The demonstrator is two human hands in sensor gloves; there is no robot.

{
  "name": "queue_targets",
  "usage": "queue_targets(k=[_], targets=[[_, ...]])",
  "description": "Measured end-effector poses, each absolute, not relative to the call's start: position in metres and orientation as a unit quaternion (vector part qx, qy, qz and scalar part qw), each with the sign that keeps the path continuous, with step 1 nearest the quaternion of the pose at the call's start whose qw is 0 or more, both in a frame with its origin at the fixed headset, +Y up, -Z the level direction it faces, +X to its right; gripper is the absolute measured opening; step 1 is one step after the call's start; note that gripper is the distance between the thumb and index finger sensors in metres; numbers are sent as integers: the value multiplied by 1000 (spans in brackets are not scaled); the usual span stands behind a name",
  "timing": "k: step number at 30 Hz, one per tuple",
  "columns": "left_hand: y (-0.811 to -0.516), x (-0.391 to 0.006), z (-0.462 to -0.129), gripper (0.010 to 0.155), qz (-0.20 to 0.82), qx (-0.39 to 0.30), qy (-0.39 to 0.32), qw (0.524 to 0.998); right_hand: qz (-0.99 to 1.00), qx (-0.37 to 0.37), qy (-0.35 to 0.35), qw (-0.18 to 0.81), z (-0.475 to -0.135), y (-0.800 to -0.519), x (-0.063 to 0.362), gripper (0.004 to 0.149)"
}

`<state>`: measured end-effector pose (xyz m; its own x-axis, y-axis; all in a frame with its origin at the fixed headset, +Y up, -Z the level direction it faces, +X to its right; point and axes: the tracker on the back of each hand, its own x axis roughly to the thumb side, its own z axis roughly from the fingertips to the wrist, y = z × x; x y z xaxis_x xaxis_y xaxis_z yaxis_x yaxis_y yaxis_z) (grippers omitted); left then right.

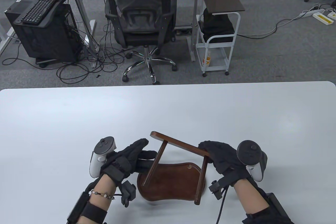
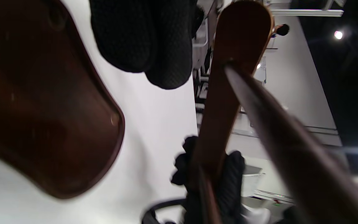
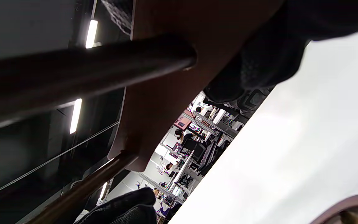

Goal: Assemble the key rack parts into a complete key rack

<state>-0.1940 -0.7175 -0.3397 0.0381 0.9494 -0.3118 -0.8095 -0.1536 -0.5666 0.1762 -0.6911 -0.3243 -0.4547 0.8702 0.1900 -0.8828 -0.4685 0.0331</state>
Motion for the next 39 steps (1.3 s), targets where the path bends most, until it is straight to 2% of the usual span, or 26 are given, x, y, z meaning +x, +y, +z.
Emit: queue_targets(k=[4,13,15,17,25,28,31,35,39], targets=[[-735,-183,-336,93,722,-382,-100,569,863,105,-34,492,-321,-695,174,46],[-744,-172,-332,92,734,-417,-79,530,872,109,-24,477,-319,-704,172,45],[-748,-172,-332,95,754,-428,-88,491,879,118,-18,462,-319,-705,169,43],[-751,-172,-332,94,761,-433,-80,476,878,121,-21,463,-318,-705,168,42],[-753,-172,-330,86,747,-436,-63,498,880,155,-24,448,-317,-703,165,40],[-751,-174,-330,79,737,-418,-68,527,880,172,-26,442,-317,-703,164,40],[-746,-177,-332,78,724,-394,-74,561,881,172,-29,439,-316,-702,162,41],[-741,-185,-334,77,712,-358,-87,598,872,126,-30,473,-315,-704,169,59],[-737,-188,-336,77,713,-337,-107,605,841,50,9,539,-314,-712,181,75]])
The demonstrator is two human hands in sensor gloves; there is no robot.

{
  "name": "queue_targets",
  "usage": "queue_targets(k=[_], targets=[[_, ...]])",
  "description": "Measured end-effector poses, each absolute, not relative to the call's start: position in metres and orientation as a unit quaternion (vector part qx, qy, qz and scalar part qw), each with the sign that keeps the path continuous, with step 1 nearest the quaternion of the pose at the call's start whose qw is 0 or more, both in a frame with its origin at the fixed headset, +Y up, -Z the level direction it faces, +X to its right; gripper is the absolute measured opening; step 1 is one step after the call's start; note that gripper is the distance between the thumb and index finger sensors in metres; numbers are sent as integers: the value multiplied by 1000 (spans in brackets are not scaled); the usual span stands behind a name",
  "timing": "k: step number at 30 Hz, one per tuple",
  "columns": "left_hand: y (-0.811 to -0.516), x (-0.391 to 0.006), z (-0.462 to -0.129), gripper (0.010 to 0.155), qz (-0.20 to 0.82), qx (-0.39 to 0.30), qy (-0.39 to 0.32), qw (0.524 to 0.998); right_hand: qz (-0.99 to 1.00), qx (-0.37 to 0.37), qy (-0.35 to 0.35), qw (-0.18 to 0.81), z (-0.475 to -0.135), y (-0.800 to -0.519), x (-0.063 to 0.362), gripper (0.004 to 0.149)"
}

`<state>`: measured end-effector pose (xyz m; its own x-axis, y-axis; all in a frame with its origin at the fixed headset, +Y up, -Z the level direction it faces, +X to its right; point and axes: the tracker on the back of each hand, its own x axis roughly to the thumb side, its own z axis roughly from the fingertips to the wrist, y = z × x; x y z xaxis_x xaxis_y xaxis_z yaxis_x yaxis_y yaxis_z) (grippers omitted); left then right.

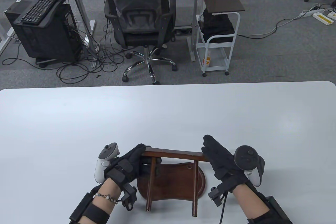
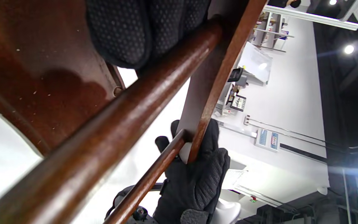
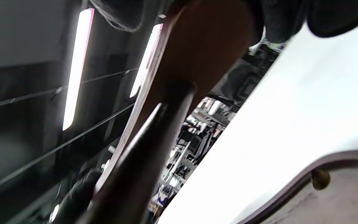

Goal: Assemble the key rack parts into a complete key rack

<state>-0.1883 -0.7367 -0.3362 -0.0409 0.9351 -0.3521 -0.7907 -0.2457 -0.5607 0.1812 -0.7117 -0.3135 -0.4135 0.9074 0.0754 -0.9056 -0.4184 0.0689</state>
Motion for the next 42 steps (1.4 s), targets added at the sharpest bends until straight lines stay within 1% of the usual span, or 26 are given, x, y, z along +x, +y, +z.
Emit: queue_targets(k=[2,6,10,13,16,22,26,32,36,40,42], targets=[[-735,-189,-337,77,715,-324,-115,608,821,23,31,570,-313,-716,186,82],[-731,-190,-337,77,718,-291,-125,620,749,-21,105,654,-312,-728,188,90],[-729,-190,-337,77,713,-276,-133,630,658,-21,188,729,-310,-738,180,90],[-728,-188,-336,77,707,-275,-142,636,617,-23,221,755,-308,-742,171,87],[-726,-185,-335,76,690,-269,-156,654,597,-26,227,769,-307,-744,168,84],[-723,-181,-333,76,671,-263,-180,670,593,-38,218,774,-306,-743,169,76],[-722,-182,-334,76,669,-259,-188,671,590,-20,206,780,-308,-741,168,72],[-718,-183,-335,74,661,-237,-211,680,599,37,156,784,-312,-735,166,69],[-716,-187,-336,76,661,-216,-206,689,587,93,141,792,-315,-732,163,67],[-716,-190,-337,66,670,-205,-216,680,561,156,135,802,-318,-729,158,65],[-716,-191,-338,65,676,-194,-221,676,550,174,132,806,-319,-729,156,63]])
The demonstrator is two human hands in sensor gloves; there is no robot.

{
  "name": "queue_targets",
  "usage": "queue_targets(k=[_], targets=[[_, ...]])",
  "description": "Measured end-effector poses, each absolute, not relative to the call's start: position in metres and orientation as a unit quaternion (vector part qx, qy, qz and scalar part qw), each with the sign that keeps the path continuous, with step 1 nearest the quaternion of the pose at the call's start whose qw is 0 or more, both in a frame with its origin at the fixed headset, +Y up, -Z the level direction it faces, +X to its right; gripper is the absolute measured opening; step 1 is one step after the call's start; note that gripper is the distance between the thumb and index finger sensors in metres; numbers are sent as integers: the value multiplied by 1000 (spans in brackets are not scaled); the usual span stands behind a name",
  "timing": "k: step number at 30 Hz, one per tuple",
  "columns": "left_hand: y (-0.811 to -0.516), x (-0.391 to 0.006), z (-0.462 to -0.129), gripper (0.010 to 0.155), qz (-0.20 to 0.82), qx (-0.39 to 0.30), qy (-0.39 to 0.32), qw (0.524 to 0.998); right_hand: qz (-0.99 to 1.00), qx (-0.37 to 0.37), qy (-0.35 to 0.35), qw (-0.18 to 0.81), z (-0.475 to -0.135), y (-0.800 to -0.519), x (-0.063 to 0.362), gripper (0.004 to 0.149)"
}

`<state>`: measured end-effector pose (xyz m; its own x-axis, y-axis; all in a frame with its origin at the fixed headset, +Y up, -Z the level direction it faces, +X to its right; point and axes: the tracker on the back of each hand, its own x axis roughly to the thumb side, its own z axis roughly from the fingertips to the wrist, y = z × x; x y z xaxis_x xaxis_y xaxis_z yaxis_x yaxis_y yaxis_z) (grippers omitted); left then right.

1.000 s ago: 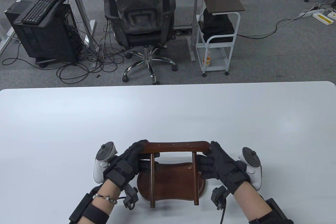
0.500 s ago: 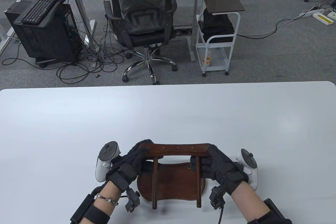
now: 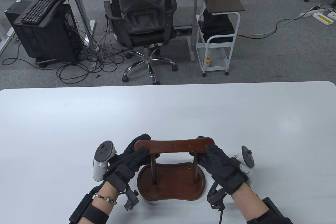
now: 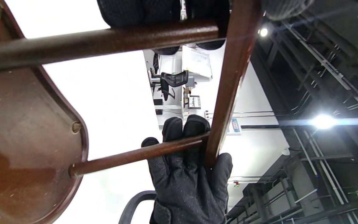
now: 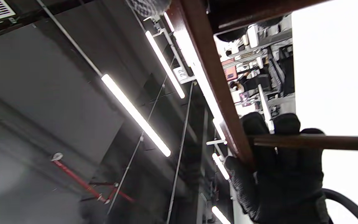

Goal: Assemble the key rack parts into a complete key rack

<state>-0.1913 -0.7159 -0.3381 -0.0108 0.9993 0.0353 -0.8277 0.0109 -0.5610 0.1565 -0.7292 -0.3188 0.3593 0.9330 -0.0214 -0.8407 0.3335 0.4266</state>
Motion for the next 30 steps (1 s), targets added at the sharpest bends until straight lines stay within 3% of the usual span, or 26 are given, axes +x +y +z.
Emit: queue_targets(k=[30], targets=[[-733,-203,-345,60,683,-185,-223,670,570,196,120,789,-328,-750,148,63]])
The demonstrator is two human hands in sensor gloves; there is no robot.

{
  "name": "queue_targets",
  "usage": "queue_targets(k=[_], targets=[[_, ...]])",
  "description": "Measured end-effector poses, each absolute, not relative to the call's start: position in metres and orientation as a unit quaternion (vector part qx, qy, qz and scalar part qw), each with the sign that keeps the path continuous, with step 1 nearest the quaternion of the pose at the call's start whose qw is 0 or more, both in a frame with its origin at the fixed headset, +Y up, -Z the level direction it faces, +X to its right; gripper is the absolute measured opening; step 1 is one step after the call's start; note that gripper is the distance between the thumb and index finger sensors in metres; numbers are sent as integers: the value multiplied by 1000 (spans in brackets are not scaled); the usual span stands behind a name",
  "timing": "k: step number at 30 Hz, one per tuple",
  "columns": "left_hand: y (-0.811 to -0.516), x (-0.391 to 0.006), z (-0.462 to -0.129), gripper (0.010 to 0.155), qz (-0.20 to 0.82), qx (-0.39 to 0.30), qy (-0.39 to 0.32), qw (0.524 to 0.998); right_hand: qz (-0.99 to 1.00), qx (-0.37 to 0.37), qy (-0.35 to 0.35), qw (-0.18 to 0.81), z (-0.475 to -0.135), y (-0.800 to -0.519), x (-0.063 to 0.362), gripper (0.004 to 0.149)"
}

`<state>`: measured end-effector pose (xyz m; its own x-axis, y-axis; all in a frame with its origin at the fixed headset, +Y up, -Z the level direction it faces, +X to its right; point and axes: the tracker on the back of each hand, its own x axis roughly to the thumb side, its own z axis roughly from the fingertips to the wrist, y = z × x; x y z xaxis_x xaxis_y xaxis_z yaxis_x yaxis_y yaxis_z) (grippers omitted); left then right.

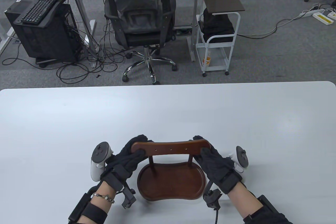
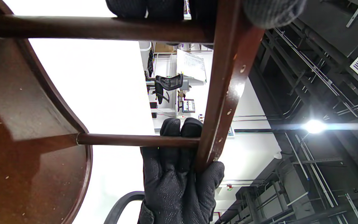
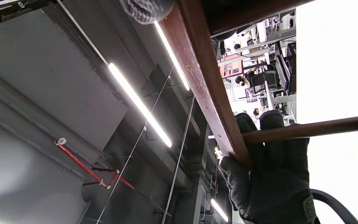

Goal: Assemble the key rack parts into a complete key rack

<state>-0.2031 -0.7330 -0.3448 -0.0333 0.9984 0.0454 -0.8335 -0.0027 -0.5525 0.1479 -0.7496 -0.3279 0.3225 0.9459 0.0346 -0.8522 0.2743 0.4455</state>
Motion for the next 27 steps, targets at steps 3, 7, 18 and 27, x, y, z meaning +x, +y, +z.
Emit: queue_targets(k=[3,7,18,27], targets=[[-736,-204,-348,60,682,-186,-229,669,581,199,116,781,-328,-749,147,62],[-738,-203,-348,60,685,-174,-218,673,583,190,112,782,-331,-749,146,62],[-738,-202,-348,60,686,-168,-210,676,591,183,115,777,-332,-749,147,63],[-737,-203,-348,64,683,-170,-207,680,599,172,112,774,-329,-749,146,65]])
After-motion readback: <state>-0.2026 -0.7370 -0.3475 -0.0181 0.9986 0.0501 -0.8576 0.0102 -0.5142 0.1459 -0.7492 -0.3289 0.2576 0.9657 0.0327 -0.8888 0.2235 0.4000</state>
